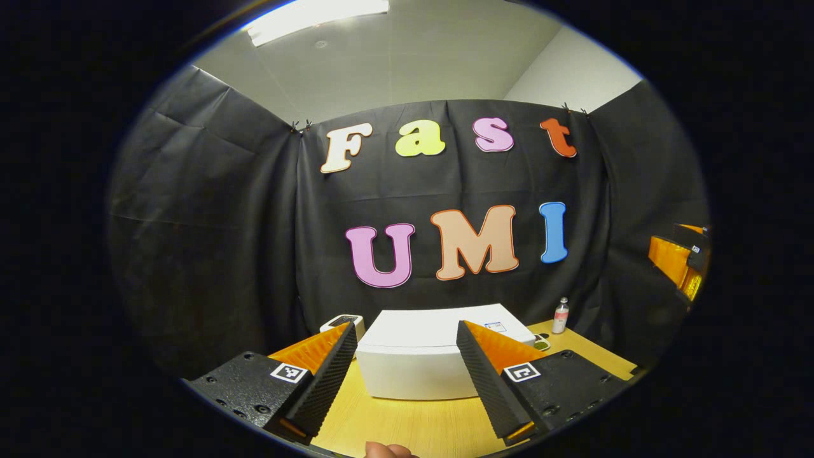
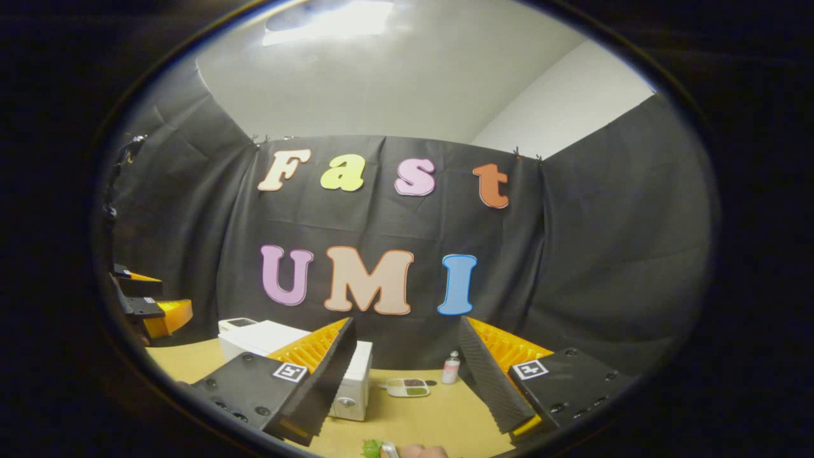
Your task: Open the microwave oven with the left hand, put the food in, and close the microwave oven.
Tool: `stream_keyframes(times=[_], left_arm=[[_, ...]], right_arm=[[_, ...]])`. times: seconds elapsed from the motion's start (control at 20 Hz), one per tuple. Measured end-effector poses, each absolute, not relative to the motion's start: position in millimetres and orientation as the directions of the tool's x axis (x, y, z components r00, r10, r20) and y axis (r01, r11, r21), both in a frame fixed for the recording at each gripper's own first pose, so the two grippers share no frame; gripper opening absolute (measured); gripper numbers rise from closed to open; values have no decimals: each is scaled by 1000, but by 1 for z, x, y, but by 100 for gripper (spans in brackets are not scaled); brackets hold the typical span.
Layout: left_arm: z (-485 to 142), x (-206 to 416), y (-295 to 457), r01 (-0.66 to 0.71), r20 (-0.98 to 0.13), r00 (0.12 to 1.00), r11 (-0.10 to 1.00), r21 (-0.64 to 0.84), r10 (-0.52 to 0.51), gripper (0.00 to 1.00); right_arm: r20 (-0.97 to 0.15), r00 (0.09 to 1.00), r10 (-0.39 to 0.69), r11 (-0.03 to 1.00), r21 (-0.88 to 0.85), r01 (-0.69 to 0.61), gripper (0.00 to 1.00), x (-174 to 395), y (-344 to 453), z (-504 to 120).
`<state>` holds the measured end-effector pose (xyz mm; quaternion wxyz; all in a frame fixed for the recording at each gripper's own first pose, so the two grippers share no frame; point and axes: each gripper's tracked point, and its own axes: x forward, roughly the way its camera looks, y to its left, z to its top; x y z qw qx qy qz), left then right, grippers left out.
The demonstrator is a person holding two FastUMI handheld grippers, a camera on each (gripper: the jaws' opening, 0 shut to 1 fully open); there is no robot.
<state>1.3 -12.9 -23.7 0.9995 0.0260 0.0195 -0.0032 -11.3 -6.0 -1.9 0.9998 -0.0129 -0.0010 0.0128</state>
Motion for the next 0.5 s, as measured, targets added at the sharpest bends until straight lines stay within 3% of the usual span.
stream_keyframes(times=[0.25, 0.5], left_arm=[[-56, 13, -32, 32, -74, 997, 999, 27, -30, 96], [-102, 33, -72, 99, -93, 991, 994, 55, -93, 96]], right_arm=[[22, 999, 48, 998, -46, -47, 100, -12, -8, 10], [15, 1000, 24, 996, -81, -23, 97, -13, -17, 10]])
